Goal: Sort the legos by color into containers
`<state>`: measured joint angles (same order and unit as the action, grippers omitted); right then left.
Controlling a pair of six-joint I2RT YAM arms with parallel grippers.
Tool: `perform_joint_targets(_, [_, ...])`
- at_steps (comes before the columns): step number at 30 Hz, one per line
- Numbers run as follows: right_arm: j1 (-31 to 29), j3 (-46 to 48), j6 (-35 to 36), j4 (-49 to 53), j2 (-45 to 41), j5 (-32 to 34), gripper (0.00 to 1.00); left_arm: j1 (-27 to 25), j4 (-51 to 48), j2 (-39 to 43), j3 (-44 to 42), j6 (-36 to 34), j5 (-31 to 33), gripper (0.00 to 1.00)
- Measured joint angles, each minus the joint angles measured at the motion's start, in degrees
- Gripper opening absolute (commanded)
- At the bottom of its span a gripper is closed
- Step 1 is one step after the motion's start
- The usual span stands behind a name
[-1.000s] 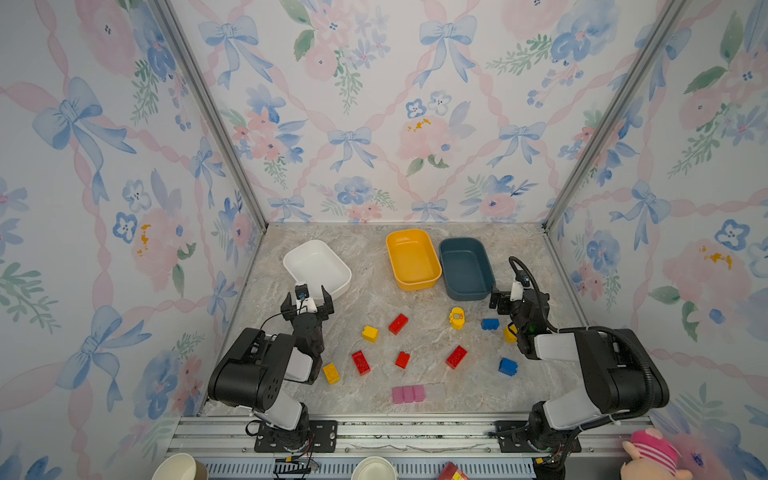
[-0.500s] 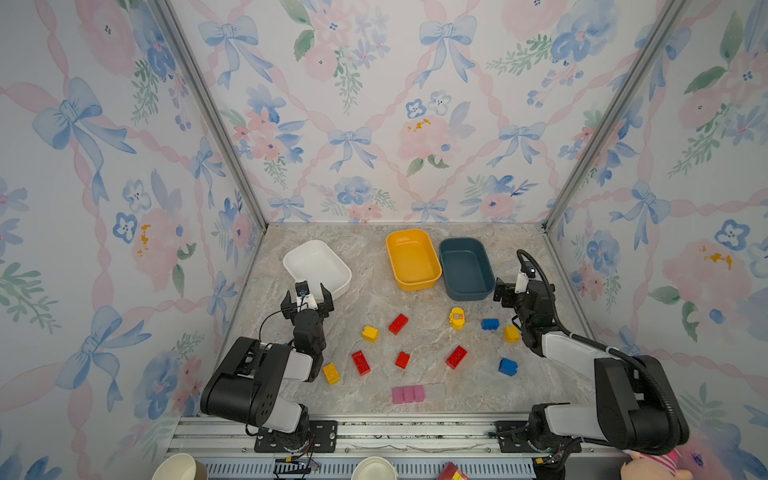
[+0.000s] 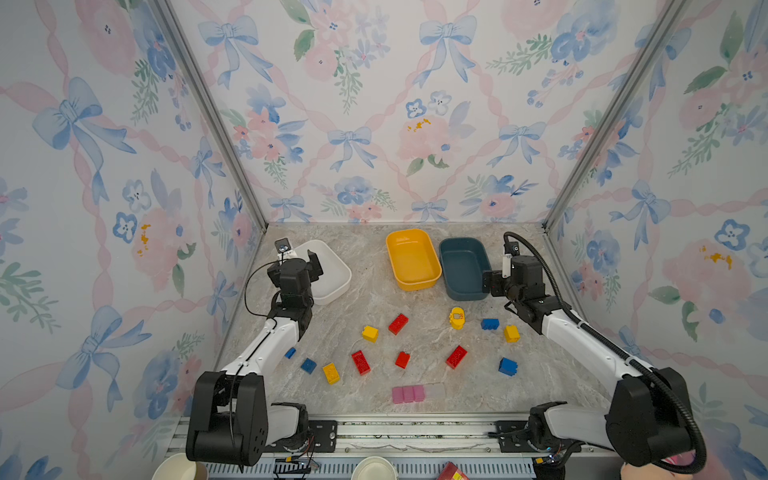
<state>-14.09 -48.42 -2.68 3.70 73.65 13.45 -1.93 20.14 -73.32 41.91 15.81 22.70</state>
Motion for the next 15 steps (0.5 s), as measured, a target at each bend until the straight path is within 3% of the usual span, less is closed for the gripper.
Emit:
perform_joint_targets(7, [-1.4,-3.0,-2.4,6.8,-0.3,-3.4,0.97,7.5,-13.9,-8.0,8.4,8.0,-10.2,0.79])
perform_joint_targets(15, [-2.5,-3.7,-3.6,10.6,-0.3,-5.2,0.97,10.2,-24.6,-18.3,15.3,11.3,-16.7,0.73])
